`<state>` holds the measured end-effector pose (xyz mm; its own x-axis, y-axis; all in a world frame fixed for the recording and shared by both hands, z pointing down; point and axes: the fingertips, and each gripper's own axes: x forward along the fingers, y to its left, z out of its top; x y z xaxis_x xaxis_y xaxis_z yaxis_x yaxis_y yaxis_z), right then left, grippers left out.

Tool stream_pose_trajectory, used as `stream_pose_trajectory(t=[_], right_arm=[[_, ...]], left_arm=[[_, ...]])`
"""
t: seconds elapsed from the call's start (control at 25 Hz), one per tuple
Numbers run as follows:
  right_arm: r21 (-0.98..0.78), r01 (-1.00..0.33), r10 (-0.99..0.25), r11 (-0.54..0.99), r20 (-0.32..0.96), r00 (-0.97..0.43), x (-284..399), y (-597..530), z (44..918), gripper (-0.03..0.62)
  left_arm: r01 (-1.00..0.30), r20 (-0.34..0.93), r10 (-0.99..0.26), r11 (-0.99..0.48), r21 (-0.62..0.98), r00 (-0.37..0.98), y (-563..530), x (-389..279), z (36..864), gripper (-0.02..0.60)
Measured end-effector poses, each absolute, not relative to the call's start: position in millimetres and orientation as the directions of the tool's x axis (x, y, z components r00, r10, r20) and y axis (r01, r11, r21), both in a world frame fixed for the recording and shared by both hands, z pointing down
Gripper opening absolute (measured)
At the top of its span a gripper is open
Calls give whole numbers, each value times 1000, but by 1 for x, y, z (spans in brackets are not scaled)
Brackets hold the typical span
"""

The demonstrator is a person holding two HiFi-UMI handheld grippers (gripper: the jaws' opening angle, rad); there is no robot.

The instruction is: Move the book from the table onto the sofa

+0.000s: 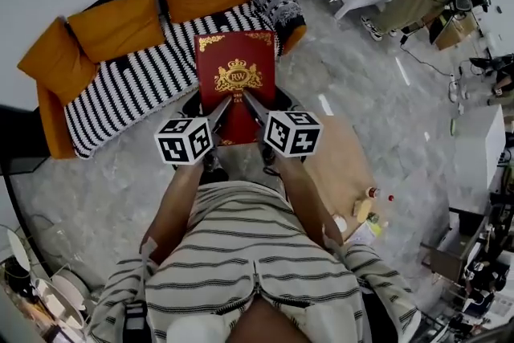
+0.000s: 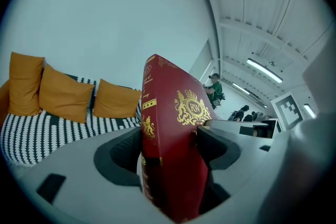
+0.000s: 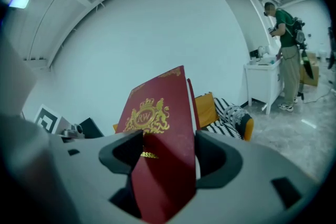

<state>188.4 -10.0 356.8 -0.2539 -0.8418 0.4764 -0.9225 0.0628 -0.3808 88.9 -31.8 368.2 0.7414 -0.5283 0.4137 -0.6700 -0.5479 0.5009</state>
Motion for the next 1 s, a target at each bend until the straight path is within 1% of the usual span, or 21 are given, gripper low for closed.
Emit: stream_pose_trajectory(t=[0.4, 0.68, 1.0], right_arm=[[-406, -895, -794, 187, 474, -381, 90, -92, 366, 314], [-420, -859, -730, 292, 483, -484, 14, -132, 375, 314], [-434, -809, -651, 397, 488, -581, -43, -154, 378, 314]], left_arm=[[-752, 435, -624, -443, 488, 649, -99, -12, 374, 337], [-808, 453, -693, -337, 483, 561, -126, -89, 382, 337], [-851, 468, -757, -215, 480, 455, -134, -144, 384, 337]])
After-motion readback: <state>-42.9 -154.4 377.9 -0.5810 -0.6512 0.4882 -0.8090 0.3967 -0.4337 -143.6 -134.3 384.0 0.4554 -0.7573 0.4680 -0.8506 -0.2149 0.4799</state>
